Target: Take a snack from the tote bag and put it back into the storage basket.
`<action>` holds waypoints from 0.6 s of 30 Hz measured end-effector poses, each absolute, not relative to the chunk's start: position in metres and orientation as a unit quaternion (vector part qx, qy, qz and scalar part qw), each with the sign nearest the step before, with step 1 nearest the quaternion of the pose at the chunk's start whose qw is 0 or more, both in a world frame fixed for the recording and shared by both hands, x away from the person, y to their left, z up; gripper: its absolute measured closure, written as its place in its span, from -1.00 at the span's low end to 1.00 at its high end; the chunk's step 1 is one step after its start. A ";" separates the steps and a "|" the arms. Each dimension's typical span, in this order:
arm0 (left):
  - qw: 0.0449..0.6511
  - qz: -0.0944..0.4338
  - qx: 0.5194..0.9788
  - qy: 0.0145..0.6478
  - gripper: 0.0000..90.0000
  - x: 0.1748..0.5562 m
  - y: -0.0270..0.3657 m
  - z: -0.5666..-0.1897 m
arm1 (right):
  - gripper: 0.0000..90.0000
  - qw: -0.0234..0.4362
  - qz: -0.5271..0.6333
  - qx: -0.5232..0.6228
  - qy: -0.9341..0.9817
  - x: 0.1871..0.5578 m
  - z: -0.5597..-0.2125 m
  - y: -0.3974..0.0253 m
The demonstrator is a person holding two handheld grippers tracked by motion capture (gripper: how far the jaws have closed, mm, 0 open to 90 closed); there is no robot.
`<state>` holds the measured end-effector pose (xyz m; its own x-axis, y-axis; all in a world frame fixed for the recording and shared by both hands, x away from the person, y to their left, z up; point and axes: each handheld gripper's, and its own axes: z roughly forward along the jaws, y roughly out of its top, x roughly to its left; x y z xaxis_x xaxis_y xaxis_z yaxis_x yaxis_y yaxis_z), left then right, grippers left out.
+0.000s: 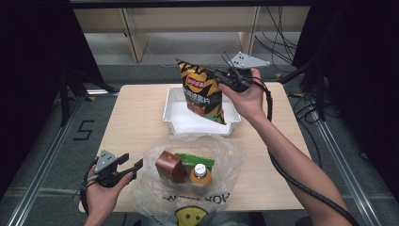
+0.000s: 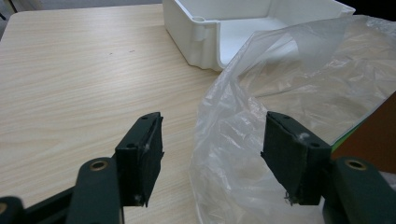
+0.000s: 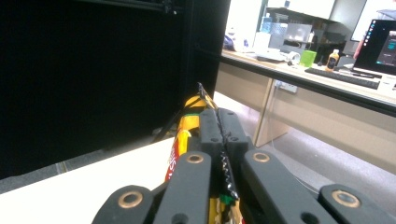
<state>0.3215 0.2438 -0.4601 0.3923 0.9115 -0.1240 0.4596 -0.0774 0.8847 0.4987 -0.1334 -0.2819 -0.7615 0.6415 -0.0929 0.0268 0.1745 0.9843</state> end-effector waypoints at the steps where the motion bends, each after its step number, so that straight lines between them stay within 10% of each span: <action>1: 0.463 0.243 0.693 0.496 -0.17 0.321 0.244 -0.460 | 1.00 0.263 0.600 0.227 0.720 0.501 -0.282 -0.134; 18: 0.465 0.241 0.693 0.496 -0.17 0.322 0.245 -0.462 | 1.00 0.266 0.589 0.249 0.721 0.528 -0.287 -0.130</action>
<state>0.3223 0.2445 -0.4624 0.3931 0.9107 -0.1270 0.4635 -0.0770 0.8828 0.5275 -0.1297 -0.2873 -0.7345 0.6725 -0.0912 0.0452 0.1826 0.9822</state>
